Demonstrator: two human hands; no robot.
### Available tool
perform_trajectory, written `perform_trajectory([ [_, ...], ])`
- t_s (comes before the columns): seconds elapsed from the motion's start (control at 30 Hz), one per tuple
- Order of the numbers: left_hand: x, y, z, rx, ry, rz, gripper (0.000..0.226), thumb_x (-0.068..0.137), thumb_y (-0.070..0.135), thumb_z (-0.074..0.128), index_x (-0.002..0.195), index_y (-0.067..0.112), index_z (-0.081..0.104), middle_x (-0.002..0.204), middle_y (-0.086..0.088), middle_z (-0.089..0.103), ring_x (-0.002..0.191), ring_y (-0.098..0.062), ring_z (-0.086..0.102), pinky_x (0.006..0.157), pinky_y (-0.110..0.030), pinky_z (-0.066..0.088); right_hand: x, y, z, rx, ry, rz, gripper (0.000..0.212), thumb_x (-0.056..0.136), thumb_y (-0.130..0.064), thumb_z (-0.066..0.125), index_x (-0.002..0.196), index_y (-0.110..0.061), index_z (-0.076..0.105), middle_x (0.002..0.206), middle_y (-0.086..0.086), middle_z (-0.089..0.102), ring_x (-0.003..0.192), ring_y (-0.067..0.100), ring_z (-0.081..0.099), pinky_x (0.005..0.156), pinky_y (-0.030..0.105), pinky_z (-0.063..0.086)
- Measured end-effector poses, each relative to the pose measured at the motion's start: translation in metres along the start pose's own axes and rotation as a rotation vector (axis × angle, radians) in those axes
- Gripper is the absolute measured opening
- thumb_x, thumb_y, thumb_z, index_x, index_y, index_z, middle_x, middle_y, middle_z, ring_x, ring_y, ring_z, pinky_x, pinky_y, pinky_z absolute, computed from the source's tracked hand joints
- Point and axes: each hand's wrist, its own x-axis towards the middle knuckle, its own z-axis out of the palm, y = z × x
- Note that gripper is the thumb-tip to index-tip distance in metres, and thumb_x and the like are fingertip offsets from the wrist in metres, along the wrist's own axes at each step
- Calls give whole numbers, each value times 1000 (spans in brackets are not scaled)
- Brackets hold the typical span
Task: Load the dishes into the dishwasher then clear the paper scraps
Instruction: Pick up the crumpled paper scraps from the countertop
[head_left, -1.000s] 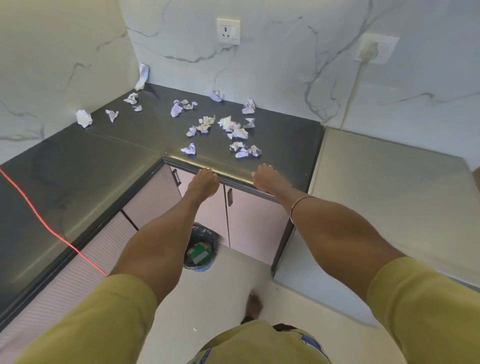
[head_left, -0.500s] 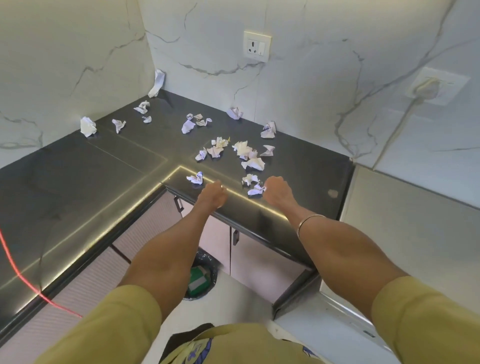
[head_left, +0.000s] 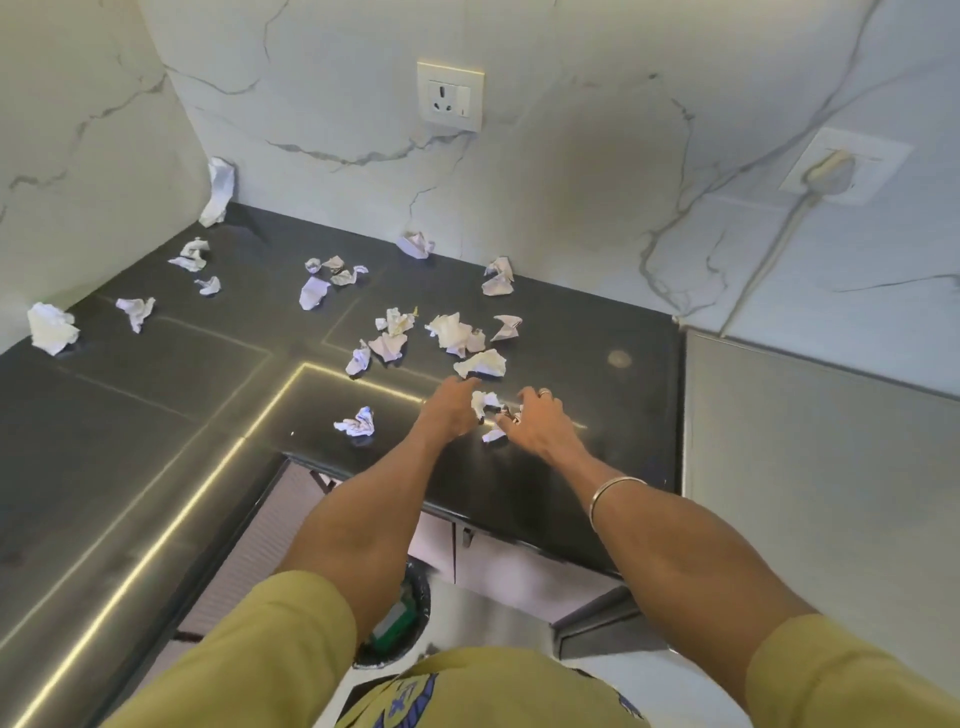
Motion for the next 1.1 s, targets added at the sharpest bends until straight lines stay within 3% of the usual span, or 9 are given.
perform_trajectory([
  [0.13, 15, 3, 17, 203, -113, 109, 70, 86, 26, 69, 148, 35, 36, 138, -17, 40, 127, -38, 43, 105, -48, 42, 2, 0, 9, 19, -19, 16, 71, 79, -55, 68, 134, -17, 44, 132, 12, 49, 122, 32, 49, 98, 44, 47],
  [0.23, 17, -1, 22, 212, -81, 83, 54, 86, 21, 69, 137, 30, 51, 135, -12, 39, 125, -34, 41, 100, -49, 45, 6, 0, 12, 1, -23, -15, 70, 77, -54, 70, 134, -19, 47, 132, 10, 49, 123, 30, 47, 99, 43, 47],
  [0.33, 20, -9, 18, 79, 4, 60, 31, 83, 13, 69, 113, 16, 63, 123, -11, 53, 114, -30, 56, 94, -40, 49, 16, 1, 15, -15, -20, -66, 52, 79, -50, 68, 122, -25, 56, 124, 8, 54, 116, 27, 50, 94, 41, 48],
  [0.47, 15, -22, 10, -238, 103, -196, 19, 91, 12, 52, 98, 2, 66, 106, -18, 66, 100, -36, 61, 87, -37, 49, 28, 3, 18, 34, -26, -120, 21, 81, -38, 70, 99, -27, 65, 102, 1, 55, 100, 22, 57, 81, 33, 48],
  [0.6, 13, -38, 13, -674, 170, -410, 23, 94, 6, 48, 85, -2, 67, 89, -23, 69, 68, -30, 67, 76, -45, 60, 40, 3, 20, 153, -43, -123, 14, 78, -28, 74, 89, -23, 67, 94, 1, 63, 92, 20, 58, 71, 27, 37],
  [0.7, 12, -41, 16, -966, 195, -506, 16, 91, -2, 55, 95, -1, 70, 104, -22, 69, 82, -24, 66, 81, -43, 60, 49, -3, 15, 260, -43, -77, 12, 75, -23, 76, 86, -19, 73, 88, -3, 69, 86, 15, 65, 64, 21, 41],
  [0.83, 3, -32, 6, -1377, 214, -602, 39, 91, -15, 39, 108, 2, 70, 97, -15, 63, 92, -22, 60, 84, -36, 58, 55, -22, 0, 419, -7, -46, 11, 77, -25, 76, 86, -20, 76, 76, -8, 68, 76, 6, 64, 59, 6, 36],
  [1.03, -7, -18, 0, -1788, 337, -698, 27, 91, 18, 36, 90, 3, 58, 88, -15, 62, 79, -26, 61, 74, -36, 52, 48, -54, 3, 540, -23, -140, 20, 73, -33, 82, 86, -19, 75, 79, -8, 71, 75, 4, 66, 65, 13, 47],
  [1.1, -8, -15, -1, -1849, 301, -687, 41, 97, 38, 38, 86, 5, 60, 81, -13, 66, 78, -26, 62, 76, -36, 51, 44, -62, 11, 535, -58, -183, 24, 72, -36, 84, 85, -18, 73, 80, -7, 71, 75, 5, 66, 66, 16, 49],
])
